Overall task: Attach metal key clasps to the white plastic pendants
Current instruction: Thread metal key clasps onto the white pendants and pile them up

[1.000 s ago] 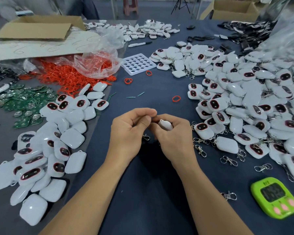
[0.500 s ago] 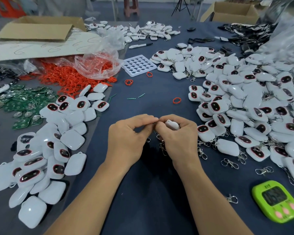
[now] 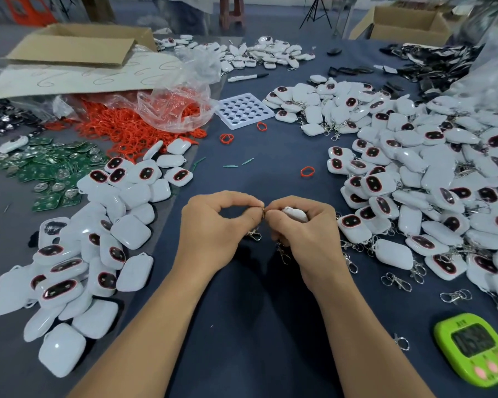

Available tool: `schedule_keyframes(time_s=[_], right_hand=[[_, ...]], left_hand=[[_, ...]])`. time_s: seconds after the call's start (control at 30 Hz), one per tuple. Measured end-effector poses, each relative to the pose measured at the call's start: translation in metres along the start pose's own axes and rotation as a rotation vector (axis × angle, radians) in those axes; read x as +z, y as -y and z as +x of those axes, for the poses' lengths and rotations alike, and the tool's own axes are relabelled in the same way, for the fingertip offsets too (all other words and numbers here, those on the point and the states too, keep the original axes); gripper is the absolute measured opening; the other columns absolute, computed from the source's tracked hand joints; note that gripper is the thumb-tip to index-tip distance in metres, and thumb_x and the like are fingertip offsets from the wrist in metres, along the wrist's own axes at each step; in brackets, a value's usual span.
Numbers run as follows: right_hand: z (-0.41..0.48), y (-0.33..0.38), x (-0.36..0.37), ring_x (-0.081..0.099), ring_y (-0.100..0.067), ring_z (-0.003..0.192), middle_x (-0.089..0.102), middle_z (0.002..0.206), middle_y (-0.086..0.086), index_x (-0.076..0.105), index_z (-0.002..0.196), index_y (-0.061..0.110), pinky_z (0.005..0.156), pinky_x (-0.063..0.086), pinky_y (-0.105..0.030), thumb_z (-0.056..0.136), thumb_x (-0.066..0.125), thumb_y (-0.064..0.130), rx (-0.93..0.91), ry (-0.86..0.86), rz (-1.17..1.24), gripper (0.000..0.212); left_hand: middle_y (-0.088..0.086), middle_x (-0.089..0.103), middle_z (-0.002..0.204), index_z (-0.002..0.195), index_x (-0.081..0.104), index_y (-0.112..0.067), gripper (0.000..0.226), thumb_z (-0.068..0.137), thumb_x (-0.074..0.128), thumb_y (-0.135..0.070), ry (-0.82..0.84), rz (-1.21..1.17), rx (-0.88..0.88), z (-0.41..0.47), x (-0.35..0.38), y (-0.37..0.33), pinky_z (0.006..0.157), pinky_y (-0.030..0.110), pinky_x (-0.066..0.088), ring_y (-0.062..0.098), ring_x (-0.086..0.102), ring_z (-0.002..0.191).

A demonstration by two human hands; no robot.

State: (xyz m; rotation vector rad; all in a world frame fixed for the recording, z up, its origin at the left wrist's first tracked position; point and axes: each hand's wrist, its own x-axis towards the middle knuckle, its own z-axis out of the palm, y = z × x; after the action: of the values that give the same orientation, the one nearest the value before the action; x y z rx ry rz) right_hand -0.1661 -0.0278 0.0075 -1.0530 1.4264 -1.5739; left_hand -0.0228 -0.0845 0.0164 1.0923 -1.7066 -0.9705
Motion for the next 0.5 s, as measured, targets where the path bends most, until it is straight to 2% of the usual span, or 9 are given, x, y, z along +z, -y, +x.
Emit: schedule_keyframes(time_s=[0.1, 0.17, 0.27, 0.33, 0.4, 0.5], right_hand=[[0.0011, -0.0001, -0.0014, 0.054, -0.009, 0.054, 0.063, 0.059, 0.005, 0.078, 0.072, 0.02, 0.051, 0.044, -0.019, 0.079, 0.073, 0.011, -0.002, 0.001, 0.006, 0.013], [0.0004, -0.0005, -0.0002, 0.055, -0.009, 0.054, 0.064, 0.059, 0.004, 0.078, 0.072, 0.021, 0.052, 0.045, -0.02, 0.078, 0.074, 0.011, -0.013, -0.021, -0.007, 0.013], [0.0001, -0.0009, -0.0002, 0.06, -0.009, 0.058, 0.07, 0.065, 0.003, 0.079, 0.073, 0.021, 0.057, 0.05, -0.024, 0.077, 0.077, 0.011, -0.019, -0.053, -0.019, 0.011], [0.0013, -0.0018, -0.0005, 0.062, -0.01, 0.06, 0.072, 0.066, 0.001, 0.08, 0.074, 0.021, 0.059, 0.051, -0.026, 0.077, 0.078, 0.013, -0.01, -0.065, -0.032, 0.009], [0.0022, -0.0026, 0.0002, 0.061, -0.011, 0.059, 0.071, 0.066, 0.002, 0.079, 0.074, 0.022, 0.058, 0.05, -0.027, 0.076, 0.077, 0.015, -0.008, -0.071, -0.056, 0.007], [0.0023, -0.0038, 0.0015, 0.059, -0.008, 0.057, 0.07, 0.063, 0.006, 0.078, 0.071, 0.024, 0.056, 0.048, -0.025, 0.073, 0.071, 0.017, -0.023, -0.081, -0.12, 0.01]], left_hand=[[-0.012, 0.079, 0.083, 0.082, 0.081, -0.043, 0.014, 0.069, 0.079, -0.038, 0.04, -0.146, -0.112, 0.0017, 0.0035, 0.0024, 0.081, 0.039, 0.062, 0.013, 0.075, 0.085], [-0.01, 0.079, 0.082, 0.081, 0.081, -0.044, 0.014, 0.071, 0.079, -0.034, 0.048, -0.182, -0.14, 0.0023, 0.0061, 0.0032, 0.079, 0.037, 0.062, 0.013, 0.076, 0.083], [-0.01, 0.079, 0.082, 0.082, 0.081, -0.045, 0.016, 0.073, 0.081, -0.032, 0.05, -0.204, -0.155, 0.0031, 0.006, 0.0055, 0.073, 0.025, 0.059, 0.009, 0.077, 0.081], [-0.01, 0.079, 0.082, 0.084, 0.082, -0.044, 0.022, 0.078, 0.084, -0.023, 0.062, -0.2, -0.149, 0.0038, 0.0046, 0.0069, 0.071, 0.021, 0.059, 0.009, 0.077, 0.081], [-0.009, 0.079, 0.082, 0.084, 0.082, -0.041, 0.027, 0.081, 0.084, -0.014, 0.073, -0.18, -0.143, 0.0043, 0.0039, 0.0073, 0.071, 0.021, 0.059, 0.01, 0.077, 0.08], [-0.007, 0.079, 0.079, 0.084, 0.082, -0.038, 0.026, 0.082, 0.083, -0.012, 0.094, -0.147, -0.155, 0.004, 0.0026, 0.0057, 0.071, 0.025, 0.06, 0.012, 0.077, 0.077]])
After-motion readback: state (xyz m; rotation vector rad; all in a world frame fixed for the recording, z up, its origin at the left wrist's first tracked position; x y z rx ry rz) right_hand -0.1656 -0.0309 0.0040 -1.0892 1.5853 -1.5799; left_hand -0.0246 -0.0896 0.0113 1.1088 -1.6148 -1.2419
